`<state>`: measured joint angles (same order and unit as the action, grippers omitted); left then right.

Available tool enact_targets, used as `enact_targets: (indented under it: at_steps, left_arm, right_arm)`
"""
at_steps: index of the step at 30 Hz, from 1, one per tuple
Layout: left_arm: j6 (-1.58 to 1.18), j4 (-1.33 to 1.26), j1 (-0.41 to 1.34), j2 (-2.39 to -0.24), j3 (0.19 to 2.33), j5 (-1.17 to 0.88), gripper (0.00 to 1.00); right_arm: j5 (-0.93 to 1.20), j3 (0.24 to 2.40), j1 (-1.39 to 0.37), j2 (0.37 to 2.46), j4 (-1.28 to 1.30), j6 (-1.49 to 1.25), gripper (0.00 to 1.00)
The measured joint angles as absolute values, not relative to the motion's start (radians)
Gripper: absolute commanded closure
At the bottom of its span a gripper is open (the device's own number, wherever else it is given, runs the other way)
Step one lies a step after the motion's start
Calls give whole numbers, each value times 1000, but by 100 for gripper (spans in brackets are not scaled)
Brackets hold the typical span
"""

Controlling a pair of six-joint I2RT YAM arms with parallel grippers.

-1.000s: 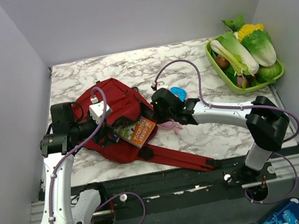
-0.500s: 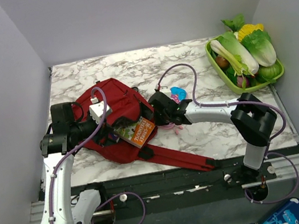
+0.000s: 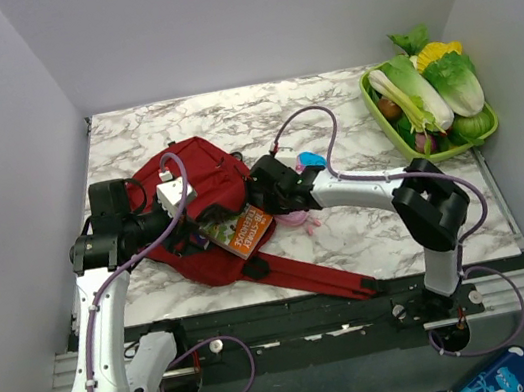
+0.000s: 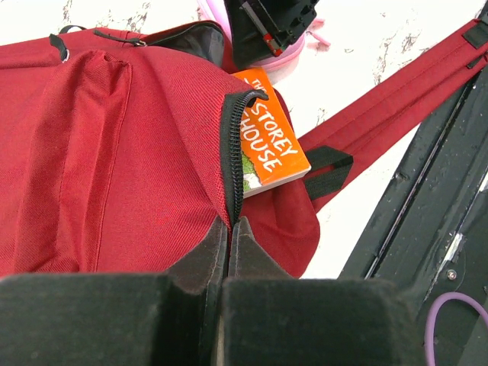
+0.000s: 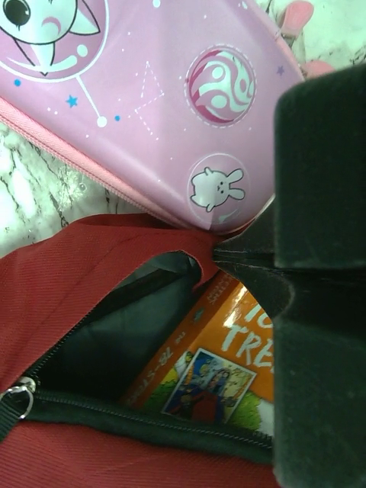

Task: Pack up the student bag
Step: Place the book in the student bag.

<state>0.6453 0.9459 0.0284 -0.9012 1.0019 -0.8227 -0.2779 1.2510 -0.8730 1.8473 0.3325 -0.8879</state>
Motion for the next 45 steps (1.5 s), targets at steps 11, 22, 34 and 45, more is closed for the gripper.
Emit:
enact_targets:
  at_steps: [11,22,34,45]
  left_arm:
    - [646,947,28,-901,1002,-823,99]
    - [658,960,28,-899,1002,-823,99]
    - [658,961,28,-896,1002,-822,99]
    - [658,961,28,-896,1002,-822,99]
  right_arm:
    - [-263,1334,-873,1912,414,-957,99]
    - [-311,1137,-851,1784,437,-997,62]
    - [-220,1176,-849,1811,376,-990,60]
    - [-188,1304,-867,1914,395,-976,66]
